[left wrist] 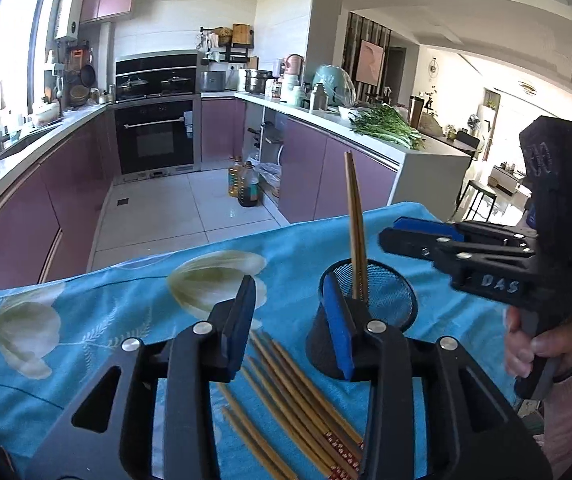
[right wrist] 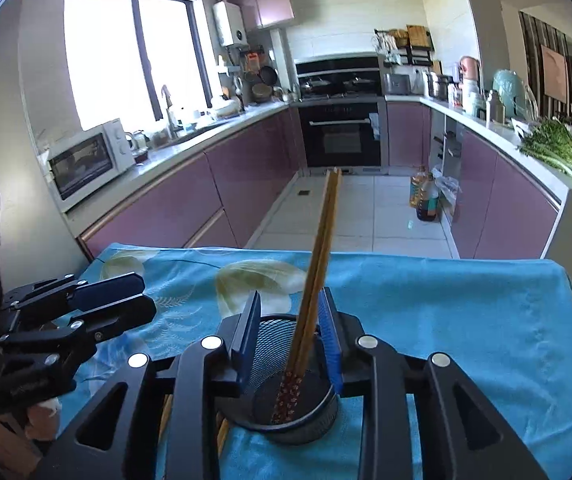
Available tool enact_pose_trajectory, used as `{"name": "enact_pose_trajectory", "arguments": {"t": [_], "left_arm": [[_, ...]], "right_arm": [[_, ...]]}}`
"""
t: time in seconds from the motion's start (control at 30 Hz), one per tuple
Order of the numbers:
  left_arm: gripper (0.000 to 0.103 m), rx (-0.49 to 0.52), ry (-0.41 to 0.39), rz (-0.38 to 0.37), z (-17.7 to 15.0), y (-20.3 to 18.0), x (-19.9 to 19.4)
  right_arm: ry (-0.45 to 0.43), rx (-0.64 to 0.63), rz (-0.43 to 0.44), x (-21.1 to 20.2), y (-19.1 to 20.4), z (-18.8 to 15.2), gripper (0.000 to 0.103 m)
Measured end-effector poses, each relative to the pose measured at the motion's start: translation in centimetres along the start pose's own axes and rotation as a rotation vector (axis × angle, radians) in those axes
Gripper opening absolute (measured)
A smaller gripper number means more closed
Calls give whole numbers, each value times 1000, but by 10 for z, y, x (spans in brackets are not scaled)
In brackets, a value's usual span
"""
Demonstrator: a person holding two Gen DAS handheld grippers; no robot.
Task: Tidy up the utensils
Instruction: 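Lower the left gripper's chopstick into the cup and open it while the right gripper releases its chopstick, then close the left gripper on another chopstick while the right gripper grasps a chopstick too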
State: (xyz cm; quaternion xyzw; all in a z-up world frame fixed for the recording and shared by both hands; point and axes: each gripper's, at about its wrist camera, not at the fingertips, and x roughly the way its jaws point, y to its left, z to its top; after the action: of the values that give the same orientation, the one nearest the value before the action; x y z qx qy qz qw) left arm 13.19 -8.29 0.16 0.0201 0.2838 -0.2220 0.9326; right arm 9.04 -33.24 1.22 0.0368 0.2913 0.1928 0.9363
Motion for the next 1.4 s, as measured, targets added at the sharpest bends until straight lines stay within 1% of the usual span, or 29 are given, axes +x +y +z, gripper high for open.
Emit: {"name": "enact_pose_trajectory", "arguments": {"t": [0.03, 0.1, 0.2, 0.23, 0.4, 0.43, 0.57, 0.63, 0.83, 0.97, 1.2, 1.4], "left_arm": [[42, -1, 3, 20, -7, 4, -6], [46, -13, 26, 39, -21, 14, -14], [46, -38, 97, 65, -48, 27, -13], [46, -48, 119, 60, -58, 32, -13], [46, -84, 226, 56, -97, 38, 0], [46, -89, 243, 58, -106, 40, 2], [46, -107, 286, 55, -125, 36, 10], [46, -105, 301, 61, -131, 35, 12], [44, -87, 332, 74, -138, 28, 20], [42, -80, 334, 74, -138, 26, 20], [34, -95, 338, 51, -139, 34, 22], [23, -63, 352, 69, -137, 36, 27]], "right_arm": [[-12, -13, 20, -8, 4, -3, 32], [-18, -47, 54, -19, 13, -11, 36], [18, -103, 111, -26, 31, -29, 37], [38, -111, 119, -24, 35, -36, 37], [179, -73, 138, 6, 40, -69, 37], [200, -65, 138, 11, 40, -74, 37], [265, -29, 124, 30, 40, -95, 37], [282, -23, 110, 36, 40, -99, 37], [294, -23, 85, 43, 41, -104, 37], [301, -30, 70, 49, 45, -106, 36], [319, -33, 46, 55, 44, -109, 33], [322, -50, 22, 58, 47, -110, 31]]}}
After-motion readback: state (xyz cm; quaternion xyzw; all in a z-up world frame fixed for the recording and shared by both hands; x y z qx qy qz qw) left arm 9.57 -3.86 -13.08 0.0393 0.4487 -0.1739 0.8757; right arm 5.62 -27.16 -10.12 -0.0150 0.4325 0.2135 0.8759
